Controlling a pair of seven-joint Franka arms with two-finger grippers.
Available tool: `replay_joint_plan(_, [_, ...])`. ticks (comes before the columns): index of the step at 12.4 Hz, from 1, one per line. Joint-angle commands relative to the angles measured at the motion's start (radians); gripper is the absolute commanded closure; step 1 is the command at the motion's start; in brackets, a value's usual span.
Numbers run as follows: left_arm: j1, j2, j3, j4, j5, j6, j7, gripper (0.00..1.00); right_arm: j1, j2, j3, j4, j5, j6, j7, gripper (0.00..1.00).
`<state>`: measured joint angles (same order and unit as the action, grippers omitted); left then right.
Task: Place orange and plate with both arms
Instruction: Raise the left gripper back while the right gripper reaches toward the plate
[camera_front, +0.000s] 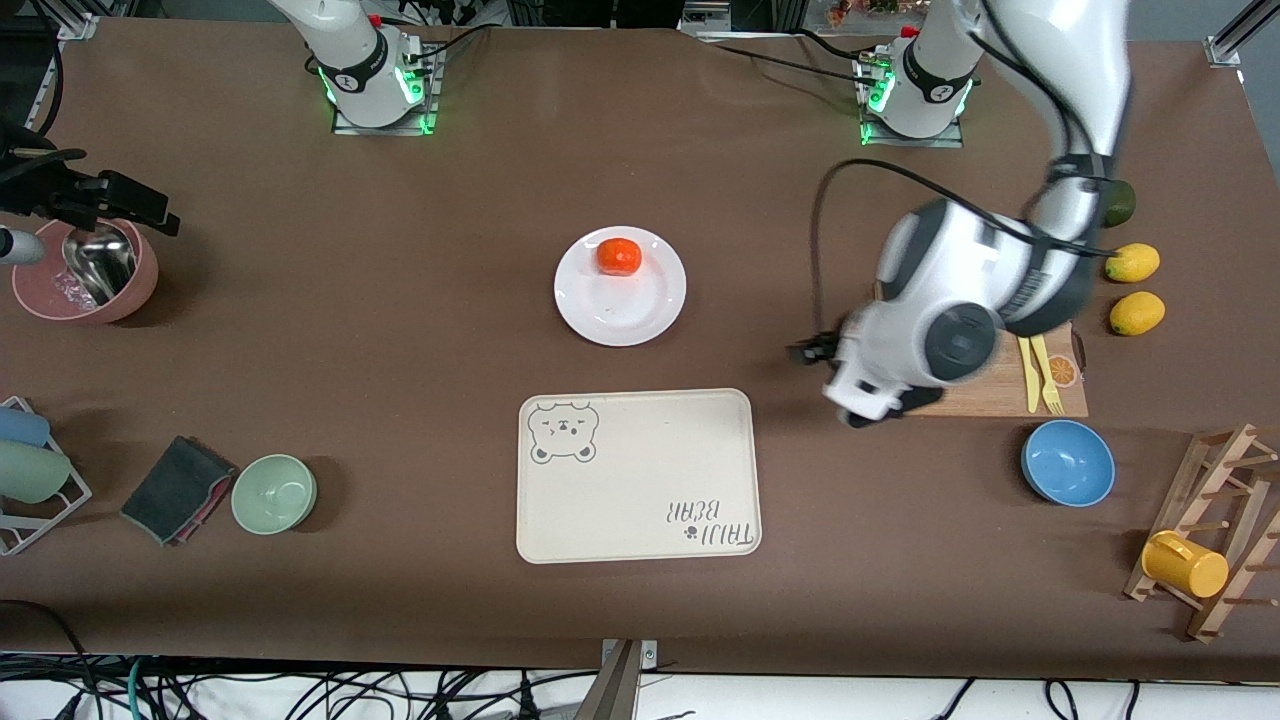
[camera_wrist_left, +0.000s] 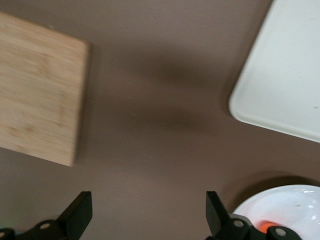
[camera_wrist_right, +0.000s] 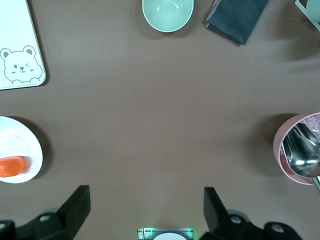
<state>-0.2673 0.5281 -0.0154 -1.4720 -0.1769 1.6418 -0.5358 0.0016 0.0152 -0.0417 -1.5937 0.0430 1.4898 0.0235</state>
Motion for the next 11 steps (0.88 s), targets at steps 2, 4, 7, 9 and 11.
replay_joint_plan(2, [0.164,-0.022,-0.015,-0.019,0.081,-0.043,0.303,0.0,-0.003,0.009,0.002,0.029,-0.002,-0.017,-0.004,0.0])
replay_joint_plan(4, [0.238,-0.026,-0.017,-0.016,0.184,-0.037,0.445,0.0,-0.003,0.018,0.002,0.028,-0.005,-0.017,0.001,0.0])
replay_joint_plan(7, [0.27,-0.066,-0.017,-0.016,0.189,0.004,0.514,0.0,-0.003,0.083,0.002,0.032,-0.011,-0.019,0.012,0.0])
replay_joint_plan(9, [0.275,-0.1,-0.021,-0.016,0.226,0.032,0.516,0.0,-0.003,0.077,0.002,0.031,-0.011,-0.023,-0.007,0.0])
replay_joint_plan(11, [0.273,-0.222,-0.015,-0.11,0.221,0.126,0.497,0.0,-0.003,0.077,0.006,0.032,0.0,-0.064,-0.043,0.0])
